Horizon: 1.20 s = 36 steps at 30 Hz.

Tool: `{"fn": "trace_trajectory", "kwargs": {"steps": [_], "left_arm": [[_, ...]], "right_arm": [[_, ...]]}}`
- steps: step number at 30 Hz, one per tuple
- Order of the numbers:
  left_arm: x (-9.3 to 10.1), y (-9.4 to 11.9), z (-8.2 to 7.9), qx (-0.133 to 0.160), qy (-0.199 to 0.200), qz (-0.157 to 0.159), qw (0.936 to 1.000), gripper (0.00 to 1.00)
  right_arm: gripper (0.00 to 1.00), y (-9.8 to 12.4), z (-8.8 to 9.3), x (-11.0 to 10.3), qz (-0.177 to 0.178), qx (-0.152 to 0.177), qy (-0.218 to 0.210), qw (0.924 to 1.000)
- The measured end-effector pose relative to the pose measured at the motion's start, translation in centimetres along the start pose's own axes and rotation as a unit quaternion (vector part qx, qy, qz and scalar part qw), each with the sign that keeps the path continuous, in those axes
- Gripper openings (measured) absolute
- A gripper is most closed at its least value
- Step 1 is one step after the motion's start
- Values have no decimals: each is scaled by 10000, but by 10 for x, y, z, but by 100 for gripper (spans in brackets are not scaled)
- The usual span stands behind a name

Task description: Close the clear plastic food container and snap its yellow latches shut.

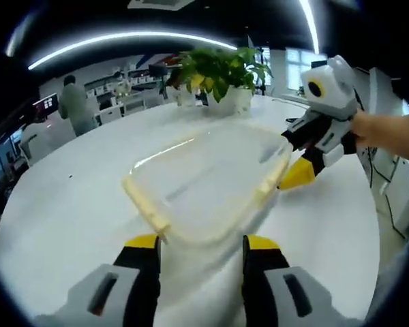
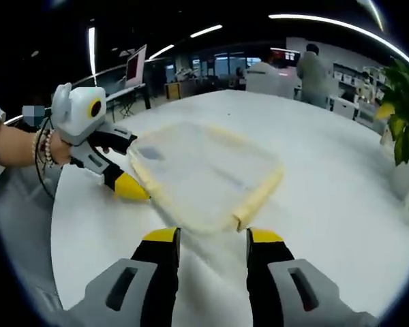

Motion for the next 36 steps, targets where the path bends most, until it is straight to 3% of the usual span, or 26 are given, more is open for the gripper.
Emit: {"fn": "trace_trajectory", "kwargs": {"steps": [9, 23, 30, 36], "left_arm": [[-17, 6, 4, -3, 0, -149, 9999, 42], [-85, 25, 22, -68, 321, -764, 9965, 37], [-116, 26, 25, -142, 365, -958, 9946, 37], [-133, 19, 22, -139, 360, -1075, 9935, 37]], "right_arm": [[35, -15, -14, -5, -91, -20, 55, 9999], [31, -74, -60, -25, -415, 126, 243, 9988], [29, -99, -80, -28, -545, 191, 300, 9979], [29, -113, -93, -22, -519, 227, 262, 9980]]}}
Point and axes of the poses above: the point that each gripper's makers call its tool centre point, and the gripper's own axes: y roughly backward along the fingers, x roughly to its right, z roughly out of its underside, the point moved 10 cm from there along y, roughly backward along the fingers, and after that the axes turned 7 degrees about -x, right-handed, at the moved point
